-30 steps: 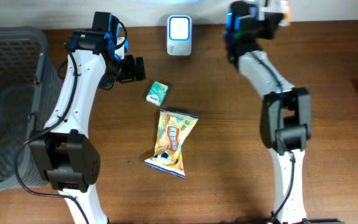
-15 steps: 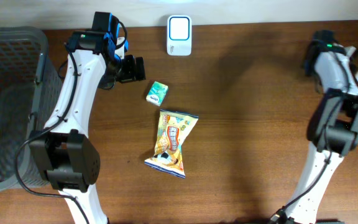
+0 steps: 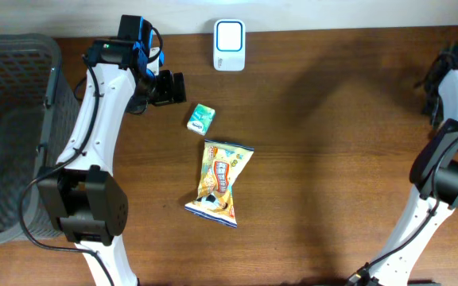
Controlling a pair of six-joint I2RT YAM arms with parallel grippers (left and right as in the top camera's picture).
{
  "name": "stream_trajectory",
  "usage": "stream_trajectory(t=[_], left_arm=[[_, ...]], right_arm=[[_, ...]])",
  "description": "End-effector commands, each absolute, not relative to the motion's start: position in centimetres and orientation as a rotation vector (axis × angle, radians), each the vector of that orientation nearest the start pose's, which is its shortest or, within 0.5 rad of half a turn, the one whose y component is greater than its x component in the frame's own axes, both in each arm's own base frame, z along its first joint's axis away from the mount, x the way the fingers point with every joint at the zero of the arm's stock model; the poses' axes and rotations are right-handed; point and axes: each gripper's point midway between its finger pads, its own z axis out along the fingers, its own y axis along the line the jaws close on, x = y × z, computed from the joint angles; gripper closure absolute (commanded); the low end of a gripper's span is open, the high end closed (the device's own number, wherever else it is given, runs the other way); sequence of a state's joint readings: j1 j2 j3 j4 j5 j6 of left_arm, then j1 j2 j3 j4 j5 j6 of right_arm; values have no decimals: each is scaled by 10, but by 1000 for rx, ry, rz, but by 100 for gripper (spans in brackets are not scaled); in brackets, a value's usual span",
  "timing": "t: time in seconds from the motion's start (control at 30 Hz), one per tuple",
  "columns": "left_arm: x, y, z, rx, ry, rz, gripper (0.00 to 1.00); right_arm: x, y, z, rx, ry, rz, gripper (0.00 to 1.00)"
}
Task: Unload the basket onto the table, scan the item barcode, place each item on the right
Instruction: 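Carry the orange pack to the right table edge and release it, then move the right gripper to the green Kleenex pack and grasp it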
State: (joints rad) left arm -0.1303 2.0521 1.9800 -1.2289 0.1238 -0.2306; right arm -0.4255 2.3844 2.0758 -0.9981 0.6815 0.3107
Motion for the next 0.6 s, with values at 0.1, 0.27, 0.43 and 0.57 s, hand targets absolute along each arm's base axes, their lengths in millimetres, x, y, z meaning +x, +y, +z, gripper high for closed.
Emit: stream_trajectory(t=[0.1,0.27,0.43,0.57], left_arm=[[450,-82,154,-117,2886,-262,1],[450,-82,154,-117,2886,-262,1],[450,-82,154,-117,2886,-262,1],[450,-82,154,-117,2886,-262,1]], right_arm=[[524,-201,186,775,2412,-222,2],[558,-33,188,351,2490,526,1],[560,114,173,20,2531,643,2],[560,207,137,246,2576,835,2]])
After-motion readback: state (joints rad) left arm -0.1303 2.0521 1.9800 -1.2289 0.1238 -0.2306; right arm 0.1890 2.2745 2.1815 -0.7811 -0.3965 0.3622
